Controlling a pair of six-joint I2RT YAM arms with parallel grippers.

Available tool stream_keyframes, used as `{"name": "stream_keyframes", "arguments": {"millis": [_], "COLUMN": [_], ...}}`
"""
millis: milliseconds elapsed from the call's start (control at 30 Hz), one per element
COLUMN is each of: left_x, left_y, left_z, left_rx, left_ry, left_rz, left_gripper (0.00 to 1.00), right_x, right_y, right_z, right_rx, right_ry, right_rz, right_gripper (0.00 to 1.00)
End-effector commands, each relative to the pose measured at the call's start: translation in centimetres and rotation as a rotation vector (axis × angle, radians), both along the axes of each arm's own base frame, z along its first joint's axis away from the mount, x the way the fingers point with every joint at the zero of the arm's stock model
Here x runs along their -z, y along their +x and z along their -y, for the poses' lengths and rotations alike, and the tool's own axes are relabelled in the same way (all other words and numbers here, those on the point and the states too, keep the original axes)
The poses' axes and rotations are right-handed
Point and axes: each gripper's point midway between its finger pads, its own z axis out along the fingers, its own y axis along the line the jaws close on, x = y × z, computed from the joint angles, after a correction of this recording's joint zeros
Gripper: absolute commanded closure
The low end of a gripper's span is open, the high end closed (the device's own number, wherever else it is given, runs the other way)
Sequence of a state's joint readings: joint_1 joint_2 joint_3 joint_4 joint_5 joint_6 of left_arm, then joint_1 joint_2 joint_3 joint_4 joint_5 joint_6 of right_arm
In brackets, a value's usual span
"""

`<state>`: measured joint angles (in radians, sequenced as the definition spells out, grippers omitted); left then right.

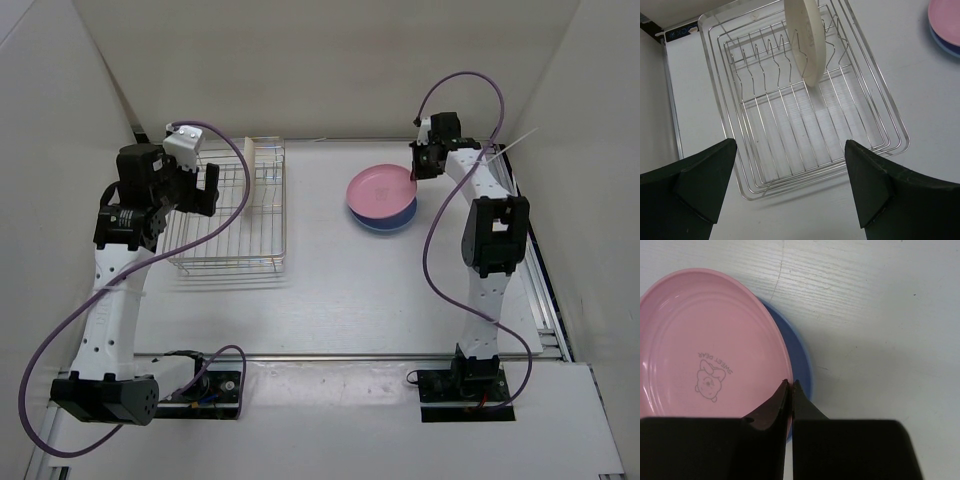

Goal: Unload the plates from the dish rack

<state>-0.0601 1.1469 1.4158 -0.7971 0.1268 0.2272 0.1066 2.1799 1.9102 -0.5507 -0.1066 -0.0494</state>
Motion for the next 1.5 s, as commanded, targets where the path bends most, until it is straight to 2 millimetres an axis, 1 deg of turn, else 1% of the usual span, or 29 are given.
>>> {"name": "stream_keyframes", "arguments": {"millis": [0, 200, 233, 300, 400, 467, 567, 633, 667, 700, 767, 800, 833, 900, 967, 1000, 1033, 1067, 1100, 1133, 1167, 1200, 1233, 1267, 1300, 1367, 1400, 1433, 1467], "left_x": [-2.3, -2.6, -2.6, -2.6, -2.7, -2.5, -2.5, -2.7, -2.4, -2.4, -2.0, -2.0, -2.0, -1.5, -1.1, -0.5, -0.1, 0.8, 0.8, 0.7, 1.5, 1.4, 2.1, 2.0, 3.3, 3.7, 4.9, 5.2, 5.5], "left_y": [-0.9, -0.9, -0.9, -1.0, -1.0, -1.1, -1.1, -1.4, -1.4, -1.4, -1.4, -1.4, -1.4, -1.0, -0.6, 0.0, 0.4, 1.2, 1.8, 2.4, 3.4, 3.4, 3.7, 4.6, 5.2, 6.5, 7.1, 7.6, 8.0], "left_z": [0.5, 0.5, 0.5, 0.7, 0.9, 0.9, 1.0, 1.0, 1.0, 1.2, 1.2, 1.2, 1.2, 1.3, 1.5, 1.6, 1.7, 1.7, 1.7, 2.5, 2.1, 3.5, 3.7, 3.7, 3.9, 3.9, 4.3, 4.6, 4.7], "left_rx": [0.028, 0.029, 0.029, 0.038, 0.046, 0.046, 0.055, 0.055, 0.055, 0.063, 0.063, 0.063, 0.063, 0.053, 0.038, 0.046, 0.04, 0.038, 0.041, 0.091, 0.09, 0.19, 0.221, 0.244, 0.288, 0.334, 0.379, 0.404, 0.421], "left_ry": [-0.03, -0.031, -0.031, -0.035, -0.039, -0.039, -0.043, -0.043, -0.043, -0.047, -0.047, -0.047, -0.047, -0.067, -0.098, -0.102, -0.113, -0.131, -0.149, -0.19, -0.23, -0.288, -0.314, -0.336, -0.378, -0.416, -0.456, -0.471, -0.481], "left_rz": [0.047, 0.056, 0.056, 0.055, 0.055, 0.046, 0.046, 0.055, 0.046, 0.045, 0.036, 0.036, 0.036, 0.036, 0.036, 0.035, 0.031, 0.009, 0.014, 0.025, 0.004, -0.004, -0.018, 0.004, -0.029, -0.019, -0.056, -0.065, -0.069], "left_gripper": [0.0, 0.0, 0.0, 0.0, 0.0, 0.0, 0.0, 0.0, 0.0, 0.0, 0.0, 0.0, 0.0, 0.0, 0.0, 0.0, 0.0, 0.0, 0.0, 0.0, 0.0, 0.0, 0.0, 0.0, 0.0, 0.0, 0.0, 0.0, 0.0], "right_x": [-1.0, -1.0, -0.4, -0.3, -0.2, 0.1, 0.5, 0.5, 0.0, 0.1, 0.1, -0.4, -0.4, -1.8, -2.8, -4.3, -5.1, -7.0, -7.6, -8.2, -9.8, -10.3, -10.9, -12.6, -12.8, -14.0, -13.9, -14.2, -15.5], "right_y": [1.3, 1.3, 1.1, 1.1, 1.0, 0.8, 0.6, 0.6, 0.6, 0.4, 0.4, 0.4, 0.4, 0.4, 0.2, 0.2, -0.1, -0.3, -0.9, -1.3, -2.0, -2.9, -3.6, -4.7, -6.2, -8.9, -10.4, -11.1, -12.2], "right_z": [0.0, 0.2, 0.2, 0.3, 0.5, 0.5, 0.6, 0.6, 0.6, 0.4, 0.4, 0.4, 0.4, 0.6, 0.8, 1.0, 1.0, 1.2, 1.3, 1.3, 1.4, 1.3, 1.1, 0.6, 0.3, -0.1, -0.1, 0.0, 0.4], "right_rx": [-0.005, -0.006, -0.006, -0.015, -0.016, -0.017, -0.024, -0.024, -0.024, -0.03, -0.03, -0.029, -0.029, -0.022, -0.009, 0.001, 0.008, 0.017, 0.017, 0.017, 0.018, 0.01, -0.002, -0.059, -0.098, -0.193, -0.209, -0.216, -0.226], "right_ry": [0.001, -0.013, -0.015, -0.023, -0.037, -0.037, -0.044, -0.044, -0.043, -0.037, -0.037, -0.036, -0.036, -0.042, -0.042, -0.049, -0.043, -0.048, -0.048, -0.048, -0.046, -0.04, -0.028, -0.019, -0.014, -0.017, -0.018, -0.023, -0.045], "right_rz": [0.041, 0.044, 0.025, 0.027, 0.021, 0.012, 0.005, 0.005, 0.014, 0.004, 0.004, 0.013, 0.013, 0.04, 0.05, 0.081, 0.086, 0.123, 0.117, 0.119, 0.137, 0.12, 0.115, 0.137, 0.105, 0.095, 0.067, 0.072, 0.108], "right_gripper": [1.0, 1.0, 0.98, 0.97, 0.85, 0.84, 0.78, 0.78, 0.73, 0.69, 0.68, 0.68, 0.63, 0.53, 0.5, 0.47, 0.47, 0.47, 0.41, 0.39, 0.39, 0.37, 0.37, 0.33, 0.32, 0.31, 0.31, 0.31, 0.31]}}
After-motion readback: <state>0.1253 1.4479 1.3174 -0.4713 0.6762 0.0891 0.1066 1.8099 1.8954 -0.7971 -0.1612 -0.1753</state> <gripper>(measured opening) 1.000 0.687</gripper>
